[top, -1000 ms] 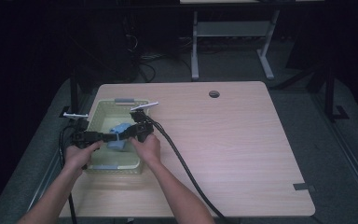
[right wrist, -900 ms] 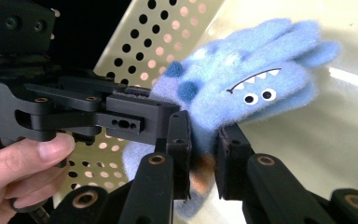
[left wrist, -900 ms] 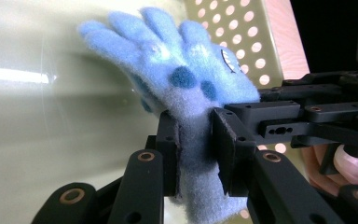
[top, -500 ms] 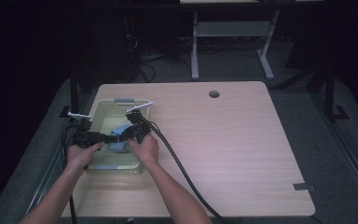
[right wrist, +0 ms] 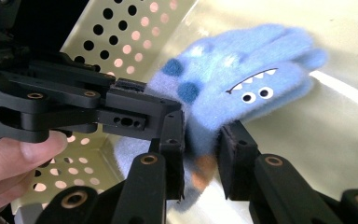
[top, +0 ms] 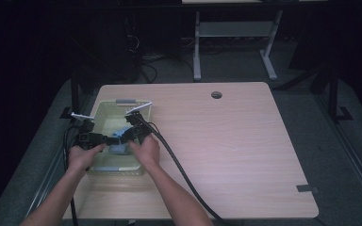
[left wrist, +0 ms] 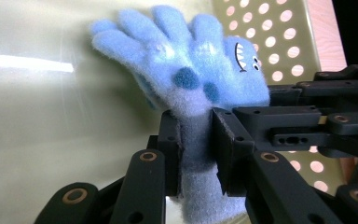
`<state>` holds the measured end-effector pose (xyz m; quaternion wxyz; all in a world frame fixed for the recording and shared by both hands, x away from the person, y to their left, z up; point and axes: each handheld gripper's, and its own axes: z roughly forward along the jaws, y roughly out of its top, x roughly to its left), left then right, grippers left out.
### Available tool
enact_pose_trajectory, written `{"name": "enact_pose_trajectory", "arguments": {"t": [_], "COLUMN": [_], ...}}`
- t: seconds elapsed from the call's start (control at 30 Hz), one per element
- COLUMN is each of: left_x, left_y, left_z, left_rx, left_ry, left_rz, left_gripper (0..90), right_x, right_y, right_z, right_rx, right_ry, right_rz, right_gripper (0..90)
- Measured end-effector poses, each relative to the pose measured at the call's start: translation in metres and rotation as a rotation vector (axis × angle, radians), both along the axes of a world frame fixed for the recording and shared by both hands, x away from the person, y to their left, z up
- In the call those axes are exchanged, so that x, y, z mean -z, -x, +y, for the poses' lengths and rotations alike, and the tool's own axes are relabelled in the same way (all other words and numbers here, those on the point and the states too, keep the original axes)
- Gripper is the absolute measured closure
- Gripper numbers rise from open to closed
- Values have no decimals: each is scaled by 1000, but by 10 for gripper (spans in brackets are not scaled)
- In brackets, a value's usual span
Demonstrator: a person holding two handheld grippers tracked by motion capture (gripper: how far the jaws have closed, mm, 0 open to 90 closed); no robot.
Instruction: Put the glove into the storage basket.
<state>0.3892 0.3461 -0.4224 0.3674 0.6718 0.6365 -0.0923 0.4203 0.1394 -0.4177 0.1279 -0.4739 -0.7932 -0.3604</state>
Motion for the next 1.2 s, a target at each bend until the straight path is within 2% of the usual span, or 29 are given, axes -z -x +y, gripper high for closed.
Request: {"name": "enact_pose_trajectory", "arguments": {"t": [0.07,0.1,0.2,0.23,0.33,0.5,0.63,0.77,1.03,1.13,1.2], "left_x": [1,2,4,5,5,3,0,-7,-12,-15,-18], "left_y": [-1,-2,-5,-6,-7,-6,-5,-3,-3,-2,-2], "left_z": [-1,-1,-6,-8,-10,-8,-4,3,3,3,5], "left_rx": [-1,15,14,26,35,19,-4,-24,-3,-16,-15], "left_ry": [-9,-25,-59,-85,-108,-118,-108,-83,-61,-48,-42], "left_rz": [17,21,75,84,96,71,52,22,-4,-11,-31], "left_gripper": [729,726,722,722,705,652,614,613,626,626,626], "right_x": [-3,-5,-11,-12,-16,-19,-21,-22,-25,-25,-25], "right_y": [0,0,1,2,3,4,4,3,3,2,2], "right_z": [-1,-2,-7,-7,-8,-12,-14,-17,-24,-29,-33], "right_rx": [7,16,19,18,11,9,15,20,16,20,26], "right_ry": [13,18,32,33,31,17,-1,-24,-75,-90,-112], "right_rz": [-11,-16,-40,-46,-52,-55,-61,-53,-45,-43,-38], "right_gripper": [728,728,728,727,723,721,718,713,697,685,667]}}
